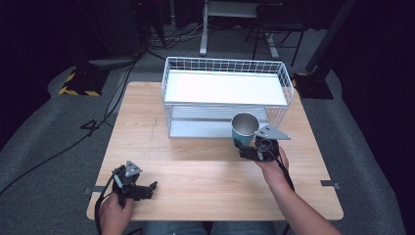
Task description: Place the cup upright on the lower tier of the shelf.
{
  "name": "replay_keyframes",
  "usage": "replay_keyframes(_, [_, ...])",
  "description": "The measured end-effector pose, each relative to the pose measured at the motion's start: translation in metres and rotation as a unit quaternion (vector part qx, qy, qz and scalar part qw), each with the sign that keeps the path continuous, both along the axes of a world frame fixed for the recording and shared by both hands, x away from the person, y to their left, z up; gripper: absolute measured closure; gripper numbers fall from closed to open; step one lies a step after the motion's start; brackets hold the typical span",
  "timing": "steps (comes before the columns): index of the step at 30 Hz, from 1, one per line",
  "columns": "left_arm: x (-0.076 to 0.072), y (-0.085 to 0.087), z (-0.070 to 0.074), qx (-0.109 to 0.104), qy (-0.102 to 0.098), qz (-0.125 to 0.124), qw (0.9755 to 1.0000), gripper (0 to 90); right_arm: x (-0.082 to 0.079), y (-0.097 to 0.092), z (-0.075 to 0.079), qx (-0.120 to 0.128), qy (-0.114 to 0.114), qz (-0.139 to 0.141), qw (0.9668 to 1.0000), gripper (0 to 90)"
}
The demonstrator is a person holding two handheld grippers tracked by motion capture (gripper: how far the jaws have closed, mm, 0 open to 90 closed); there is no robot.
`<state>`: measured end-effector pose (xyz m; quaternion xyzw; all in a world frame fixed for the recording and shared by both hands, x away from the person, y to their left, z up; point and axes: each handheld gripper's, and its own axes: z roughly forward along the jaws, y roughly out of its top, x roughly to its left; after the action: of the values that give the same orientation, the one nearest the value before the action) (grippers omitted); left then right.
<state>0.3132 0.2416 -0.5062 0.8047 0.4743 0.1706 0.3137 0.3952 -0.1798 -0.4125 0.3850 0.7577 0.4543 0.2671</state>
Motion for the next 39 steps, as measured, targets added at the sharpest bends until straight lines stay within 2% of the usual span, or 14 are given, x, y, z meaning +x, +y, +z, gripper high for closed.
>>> replay_keyframes(12, [0.001,0.000,0.000,0.001,0.000,-0.002,1.0000,0.0,0.029,0.017,-0.014,-0.002,0.003,-0.017,0.9998,20.9])
replay_keyframes(23, [0.001,0.000,0.000,0.001,0.001,-0.002,1.0000,0.0,0.047,0.036,-0.028,0.011,0.000,-0.023,0.9997,21.0])
replay_keyframes(35, [0.001,0.000,0.000,0.001,0.001,-0.002,1.0000,0.0,0.068,0.053,-0.033,0.020,-0.002,-0.032,0.9993,21.0])
replay_keyframes(39, [0.000,0.000,0.000,0.002,0.000,-0.001,1.0000,0.0,0.076,0.060,-0.037,0.021,0.004,-0.037,0.9991,21.0])
